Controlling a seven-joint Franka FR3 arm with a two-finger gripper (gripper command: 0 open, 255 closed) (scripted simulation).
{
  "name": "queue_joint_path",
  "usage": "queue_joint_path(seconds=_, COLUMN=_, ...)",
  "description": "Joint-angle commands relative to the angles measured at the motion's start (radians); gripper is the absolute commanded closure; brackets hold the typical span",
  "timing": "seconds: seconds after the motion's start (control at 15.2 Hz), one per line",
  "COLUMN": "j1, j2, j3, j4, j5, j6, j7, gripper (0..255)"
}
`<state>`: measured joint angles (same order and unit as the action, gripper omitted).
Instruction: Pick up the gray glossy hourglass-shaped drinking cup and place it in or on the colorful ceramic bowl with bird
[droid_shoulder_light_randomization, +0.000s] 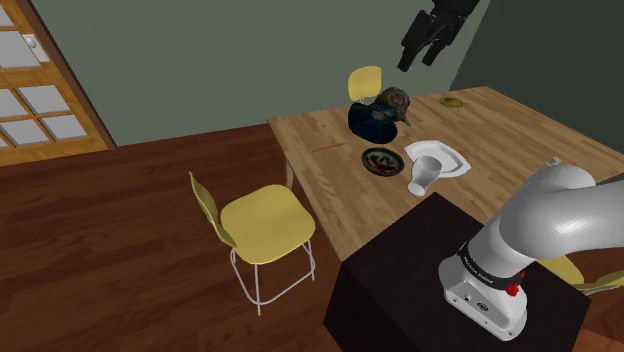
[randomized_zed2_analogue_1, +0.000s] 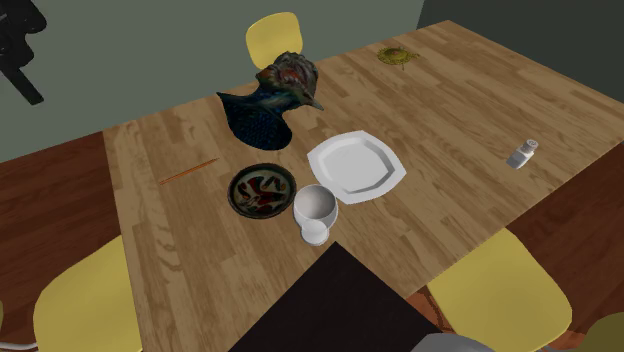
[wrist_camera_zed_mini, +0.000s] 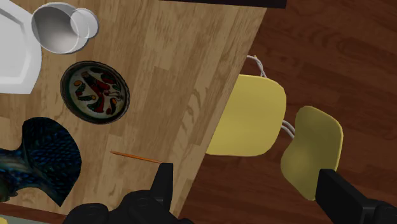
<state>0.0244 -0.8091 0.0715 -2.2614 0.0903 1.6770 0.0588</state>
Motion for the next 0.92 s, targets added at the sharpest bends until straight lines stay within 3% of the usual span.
queue_joint_path(seconds=0.0, j1=0.0, j2=0.0, j3=0.0, j4=0.0, j5=0.0, j6=0.0, j7=0.0, gripper=0)
queue_joint_path(seconds=0.86, j1=-0.087, j2=-0.027, j3=-0.196, j4=-0.35, j5=-0.066, j6=0.28, j7=-0.161, gripper=0)
